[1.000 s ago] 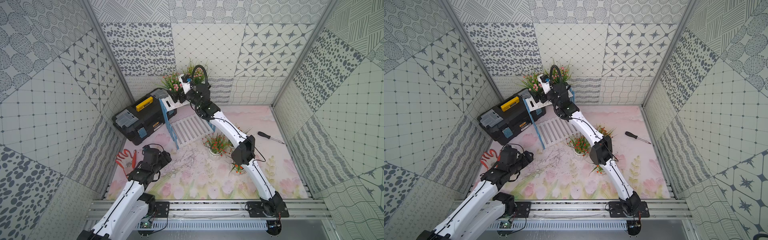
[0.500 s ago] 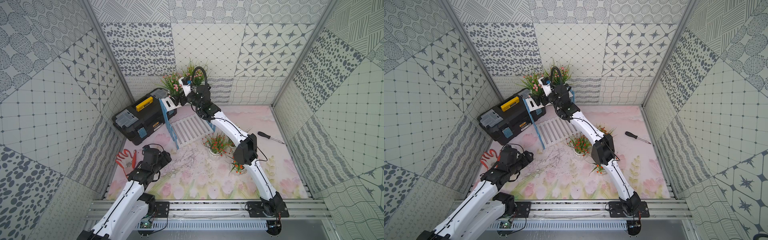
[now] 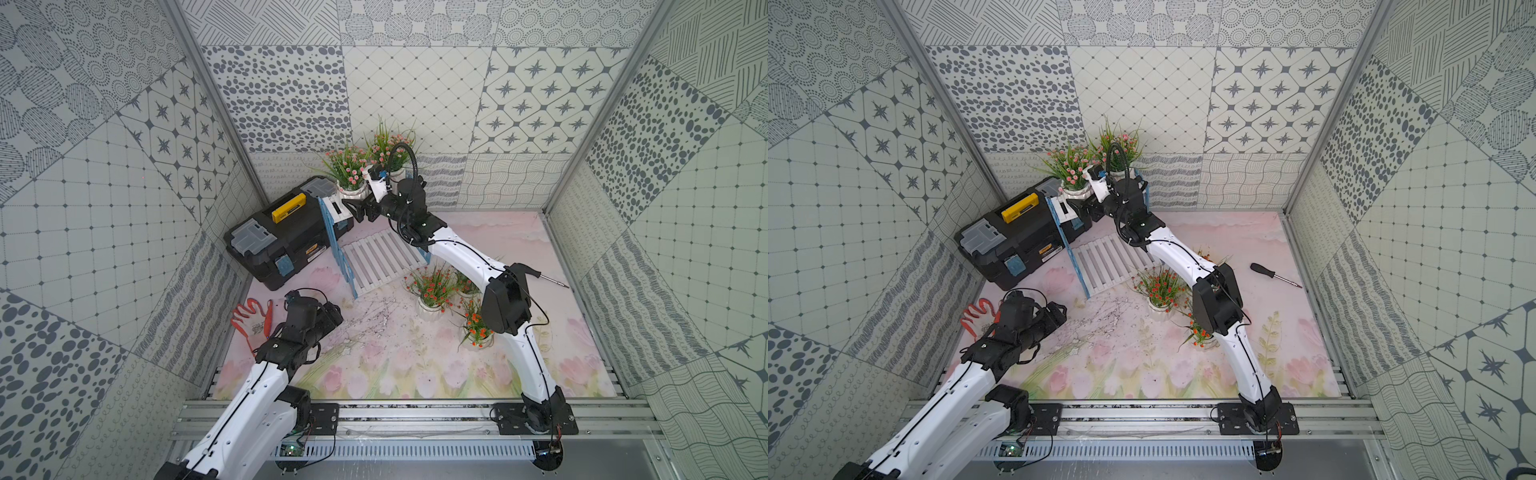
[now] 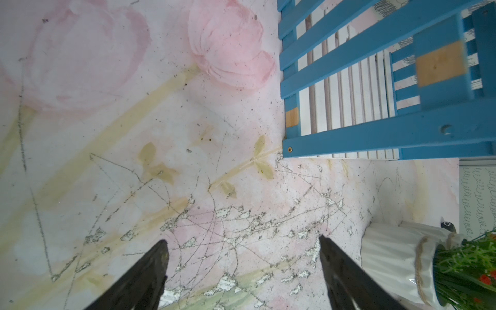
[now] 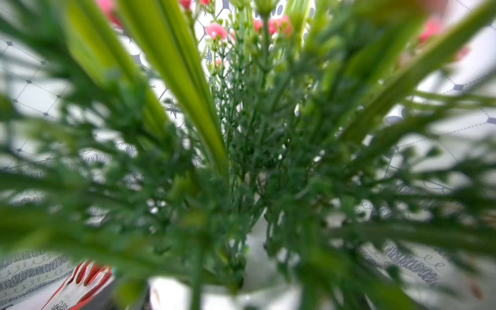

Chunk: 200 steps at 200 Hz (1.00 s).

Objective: Place the baby's breath potted plants on the rack by color
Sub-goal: Place the baby's breath potted plant on the rack, then pick up the baby's breath potted plant from the center of the board.

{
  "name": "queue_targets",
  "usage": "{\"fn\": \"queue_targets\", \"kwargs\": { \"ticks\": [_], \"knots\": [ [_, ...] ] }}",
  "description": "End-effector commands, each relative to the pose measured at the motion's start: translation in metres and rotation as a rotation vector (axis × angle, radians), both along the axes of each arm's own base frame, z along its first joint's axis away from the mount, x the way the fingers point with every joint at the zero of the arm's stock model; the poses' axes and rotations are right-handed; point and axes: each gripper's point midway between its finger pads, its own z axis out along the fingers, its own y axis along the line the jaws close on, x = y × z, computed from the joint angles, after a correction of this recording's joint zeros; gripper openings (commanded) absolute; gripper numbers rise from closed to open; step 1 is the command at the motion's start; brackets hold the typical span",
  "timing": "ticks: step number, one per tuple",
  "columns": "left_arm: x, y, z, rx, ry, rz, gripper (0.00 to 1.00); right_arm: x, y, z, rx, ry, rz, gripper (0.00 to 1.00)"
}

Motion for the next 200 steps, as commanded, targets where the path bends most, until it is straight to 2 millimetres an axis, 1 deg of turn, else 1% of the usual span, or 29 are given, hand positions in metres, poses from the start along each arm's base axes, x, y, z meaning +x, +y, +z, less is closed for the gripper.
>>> {"fn": "queue_targets", "kwargs": {
  "ticks": [1,22,44,67,88,107,132,143,162,176,190,200],
  "knots": [
    [0.004,0.001,0.003,0.0,-0.023,0.009,0.88,-0.017,-0.011,0.038,0.057,-0.09,0.012,0.98],
    [0.005,0.001,0.003,-0.001,-0.026,0.008,0.88,-0.024,-0.018,0.034,0.049,-0.092,0.013,0.98],
    [0.005,0.0,0.003,0.0,-0.026,0.006,0.88,-0.024,-0.019,0.029,0.043,-0.085,0.012,0.98],
    [0.005,0.001,0.003,0.0,-0.024,0.008,0.88,-0.026,-0.024,0.03,0.054,-0.087,0.007,0.98],
    [0.005,0.0,0.004,0.003,-0.025,0.005,0.88,-0.034,-0.032,0.031,0.068,-0.088,0.005,0.98],
    [0.005,0.001,0.003,0.005,-0.022,0.005,0.88,-0.045,-0.044,0.035,0.08,-0.097,-0.002,0.98],
    [0.006,0.0,0.002,0.005,-0.018,0.005,0.88,-0.067,-0.064,0.043,0.097,-0.098,-0.001,0.98],
    [0.006,0.0,0.001,0.007,-0.019,0.005,0.88,-0.076,-0.074,0.042,0.096,-0.073,-0.013,0.98],
    [0.006,0.0,0.002,0.007,-0.021,0.003,0.88,-0.093,-0.089,0.034,0.065,0.013,-0.02,0.98],
    [0.006,0.001,0.002,0.011,-0.02,0.004,0.88,-0.108,-0.106,0.023,0.052,0.088,-0.049,0.98],
    [0.005,0.001,0.002,0.012,-0.02,0.006,0.88,-0.118,-0.126,0.007,0.018,0.2,-0.112,0.98],
    [0.004,0.002,0.001,0.013,-0.018,0.004,0.88,-0.129,-0.139,-0.009,-0.016,0.29,-0.136,0.98]
  ]
}}
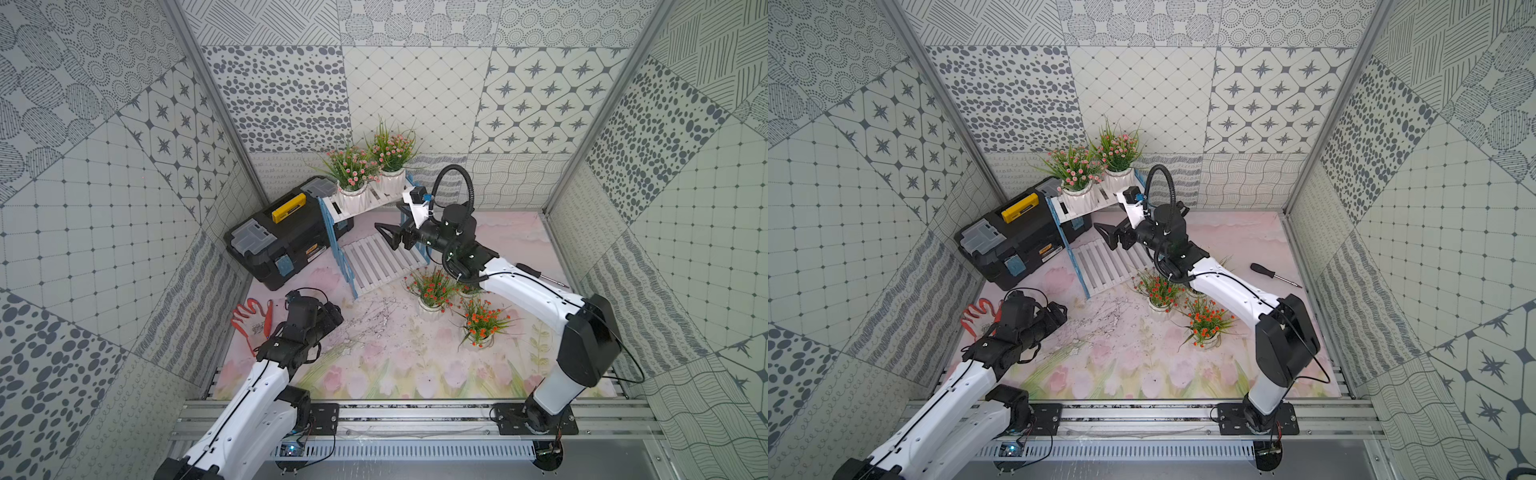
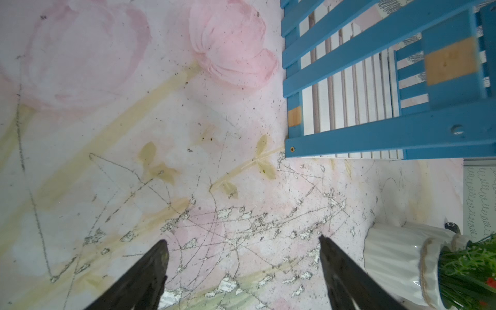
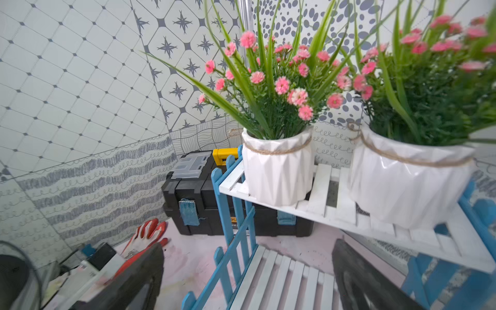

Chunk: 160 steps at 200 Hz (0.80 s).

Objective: Place the baby's breath potted plants on the rack by color
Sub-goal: Pick up the baby's breath potted plant from the center of the board.

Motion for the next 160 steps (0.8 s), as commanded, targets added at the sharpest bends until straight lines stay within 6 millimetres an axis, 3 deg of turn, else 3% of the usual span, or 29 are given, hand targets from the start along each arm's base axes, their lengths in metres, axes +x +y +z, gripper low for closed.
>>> {"fn": "queue_targets", "kwargs": {
  "ticks": [1,35,68,88,118,160],
  "knots": [
    [0.003,0.002,0.004,0.009,-0.027,0.004,0.88,-0.015,-0.03,-0.028,-0.04,0.197,-0.083,0.98],
    [0.002,0.0,0.006,0.021,-0.03,-0.017,0.88,-0.063,-0.067,-0.07,-0.115,0.384,-0.178,0.98],
    [0.003,-0.021,0.022,0.106,-0.087,-0.155,0.87,-0.103,-0.099,-0.075,-0.075,0.437,-0.226,0.98],
    [0.0,-0.05,0.031,0.156,-0.152,-0.311,0.86,-0.113,-0.122,-0.067,-0.043,0.439,-0.271,0.98],
    [-0.008,-0.11,0.04,0.224,-0.271,-0.582,0.86,-0.115,-0.15,-0.06,-0.024,0.459,-0.322,0.98],
    [-0.005,-0.197,0.043,0.296,-0.489,-0.879,0.98,-0.118,-0.186,-0.035,0.078,0.451,-0.359,0.98]
  ]
}}
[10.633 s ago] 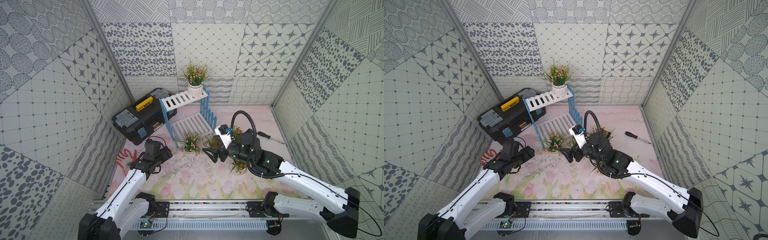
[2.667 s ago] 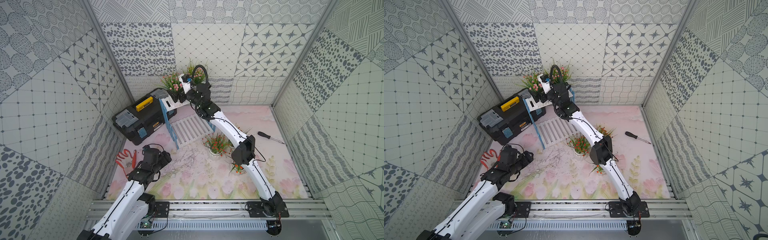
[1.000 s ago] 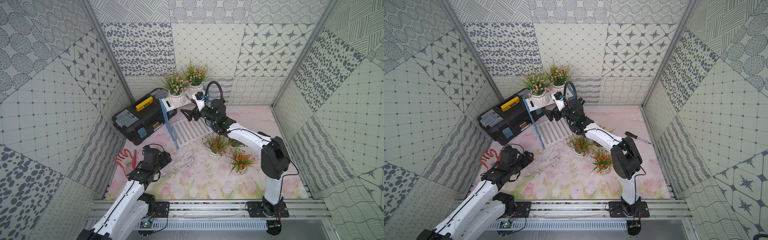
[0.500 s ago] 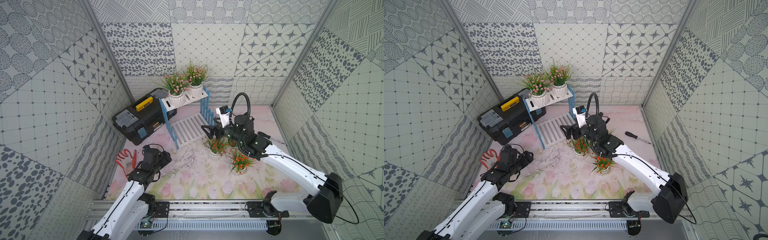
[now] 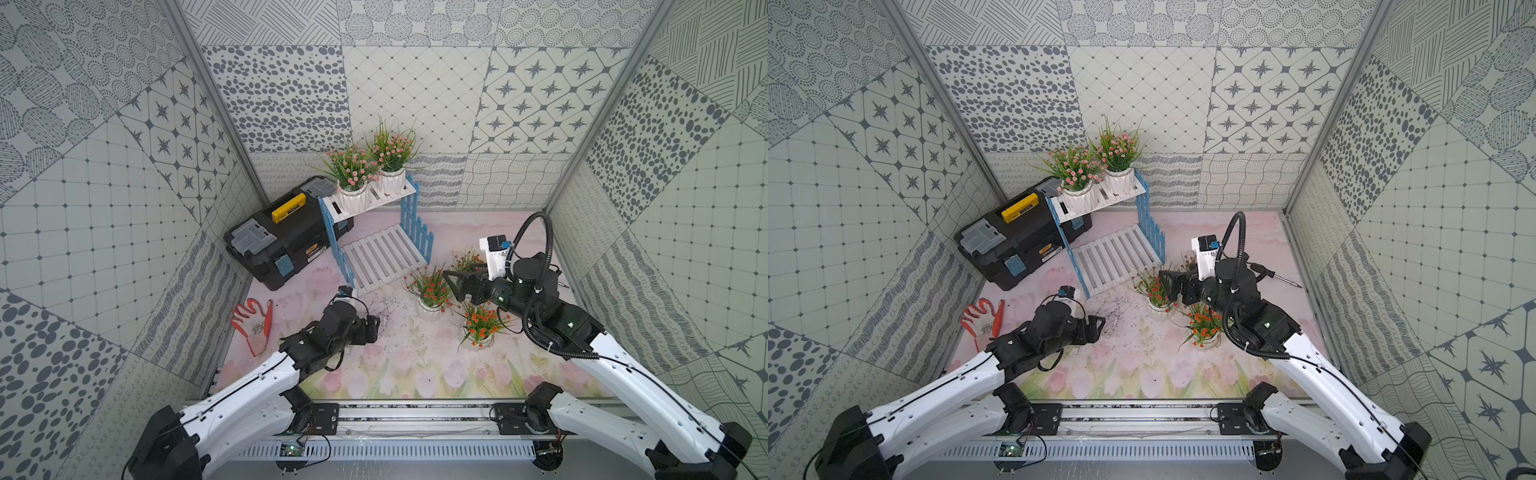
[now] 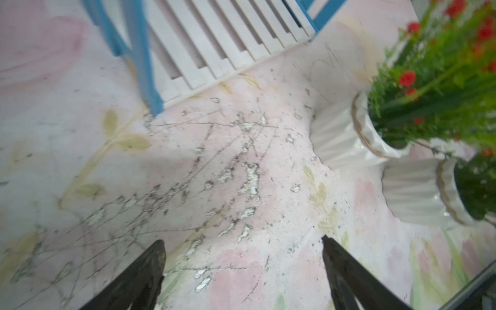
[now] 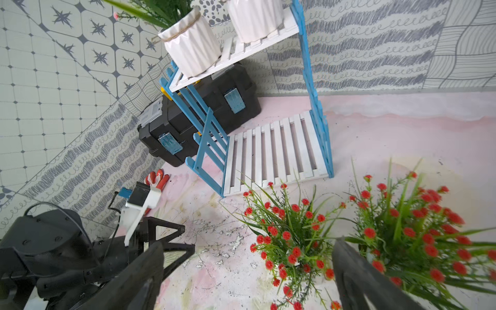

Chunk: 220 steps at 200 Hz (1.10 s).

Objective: Place the baby's breath potted plants on the rack by color
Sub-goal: Pick up the baby's breath potted plant from the center of the board.

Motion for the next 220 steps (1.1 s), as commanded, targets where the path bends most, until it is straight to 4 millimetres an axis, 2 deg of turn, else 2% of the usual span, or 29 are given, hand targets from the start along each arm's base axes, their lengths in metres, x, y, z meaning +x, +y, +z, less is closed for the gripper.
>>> {"fn": "queue_targets", "kwargs": {
  "ticks": [1,38,74,106,139,220],
  "knots": [
    [0.017,-0.071,0.031,0.014,-0.324,-0.277,0.98,-0.005,-0.018,0.019,0.074,-0.01,-0.029,0.98],
    [0.028,-0.116,0.038,-0.085,-0.515,-0.4,0.98,-0.007,-0.036,0.026,0.124,-0.047,-0.043,0.98],
    [0.035,-0.15,0.042,-0.128,-0.602,-0.46,0.98,-0.008,-0.05,0.026,0.117,-0.079,-0.073,0.98],
    [0.024,-0.181,0.041,-0.158,-0.649,-0.55,0.98,-0.01,-0.059,0.029,0.107,-0.102,-0.081,0.98],
    [0.022,-0.192,0.034,-0.168,-0.659,-0.584,0.98,-0.014,-0.059,0.036,0.124,-0.145,-0.053,0.98],
    [0.042,-0.193,0.027,-0.094,-0.741,-0.505,0.98,-0.024,-0.057,0.043,0.156,-0.208,-0.017,0.98]
  ]
}}
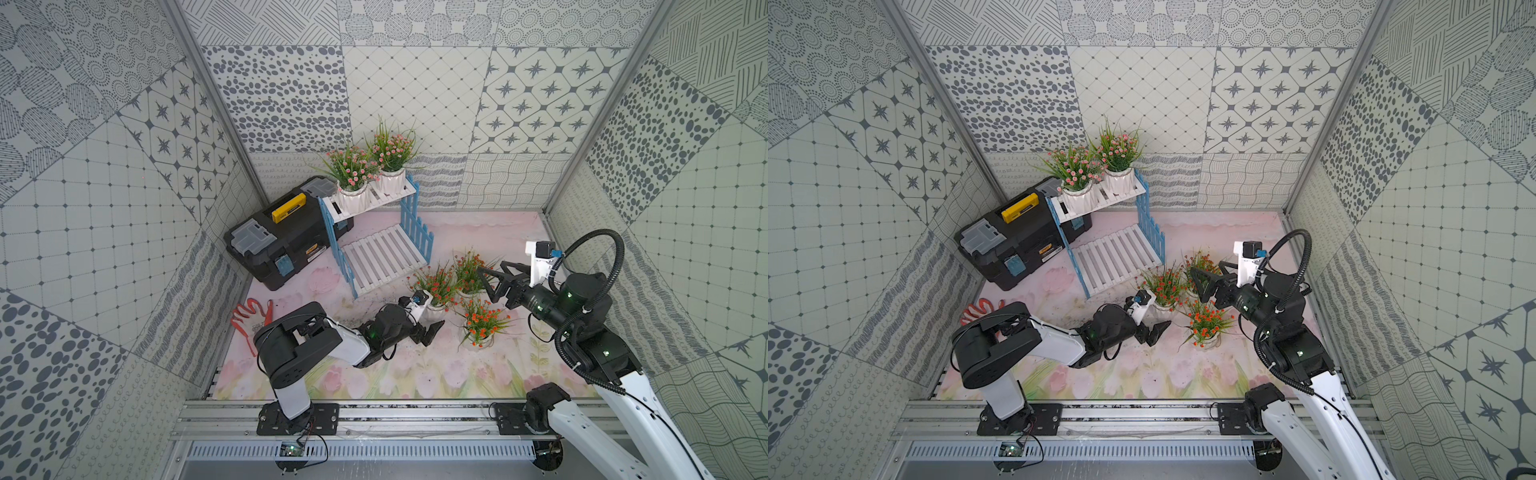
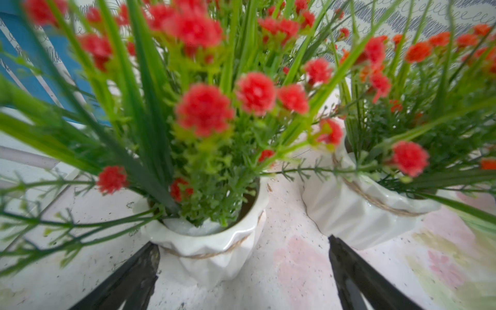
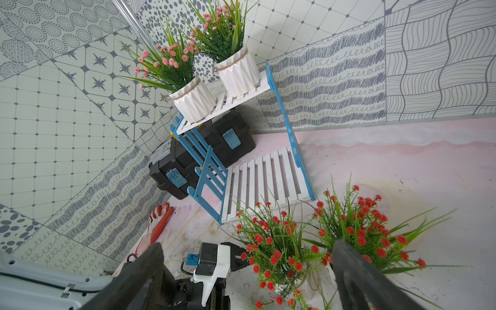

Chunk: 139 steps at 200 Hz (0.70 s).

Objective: Place the baby's breath potted plants on the rack by color
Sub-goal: Pick up the baby's breath potted plant from the center of the board.

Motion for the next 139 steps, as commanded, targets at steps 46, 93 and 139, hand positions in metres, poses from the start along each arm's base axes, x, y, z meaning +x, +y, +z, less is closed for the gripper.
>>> {"fn": "queue_targets", "kwargs": {
  "ticks": [46,93,139],
  "knots": [
    [0.026,-0.01,0.026,-0.044,-0.185,0.088,0.98,-0.007,0.002,0.011,0.022,-0.074,0.031,0.98],
    [0.036,-0.018,0.017,-0.04,-0.175,0.102,0.98,-0.009,0.003,0.007,0.015,-0.072,0.043,0.98],
    [0.045,-0.021,0.015,-0.077,-0.155,0.106,0.98,-0.016,0.001,0.009,0.009,-0.1,0.047,0.98]
  ]
}}
